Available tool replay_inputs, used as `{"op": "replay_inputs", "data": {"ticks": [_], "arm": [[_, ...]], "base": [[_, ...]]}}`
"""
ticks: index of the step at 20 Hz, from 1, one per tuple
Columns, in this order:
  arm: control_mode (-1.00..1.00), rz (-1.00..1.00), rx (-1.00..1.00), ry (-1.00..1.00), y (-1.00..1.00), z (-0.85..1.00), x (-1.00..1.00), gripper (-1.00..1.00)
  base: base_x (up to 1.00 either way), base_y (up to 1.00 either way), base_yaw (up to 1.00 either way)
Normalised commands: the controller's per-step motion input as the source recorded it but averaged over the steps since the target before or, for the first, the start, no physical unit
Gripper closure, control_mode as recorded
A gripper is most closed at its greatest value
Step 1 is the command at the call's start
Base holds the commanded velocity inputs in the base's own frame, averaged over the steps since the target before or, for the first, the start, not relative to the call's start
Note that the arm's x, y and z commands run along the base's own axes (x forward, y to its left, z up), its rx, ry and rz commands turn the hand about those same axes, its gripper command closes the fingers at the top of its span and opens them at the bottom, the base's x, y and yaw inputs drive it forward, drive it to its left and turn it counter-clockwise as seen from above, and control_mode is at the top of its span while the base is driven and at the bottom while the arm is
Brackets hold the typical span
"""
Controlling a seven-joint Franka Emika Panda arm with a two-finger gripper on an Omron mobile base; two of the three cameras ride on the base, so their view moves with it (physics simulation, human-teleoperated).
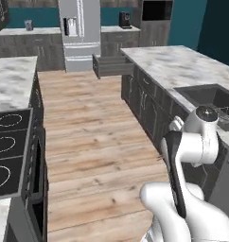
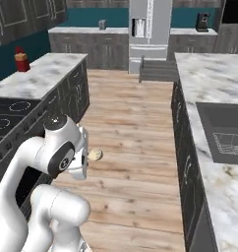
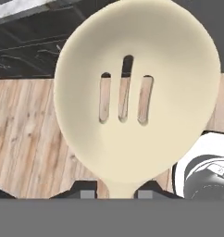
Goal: Organize the utensils by type. Pick up the wooden spoons from the counter and place them in the open cabinet. Then pick up the metallic utensils from the counter and place them in the open drawer.
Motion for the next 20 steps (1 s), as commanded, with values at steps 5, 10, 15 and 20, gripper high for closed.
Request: {"op": "replay_inputs", "data": {"ticks": [5,10,15,20], "arm": [[1.0,0.0,0.0,0.0,0.0,0.0,0.0,1.0],[1.0,0.0,0.0,0.0,0.0,0.0,0.0,1.0],[1.0,0.0,0.0,0.0,0.0,0.0,0.0,1.0],[1.0,0.0,0.0,0.0,0.0,0.0,0.0,1.0]], "base": [[-0.38,0.0,0.74],[-0.4,0.0,0.74],[-0.36,0.0,0.77],[-0.34,0.0,0.78]]}}
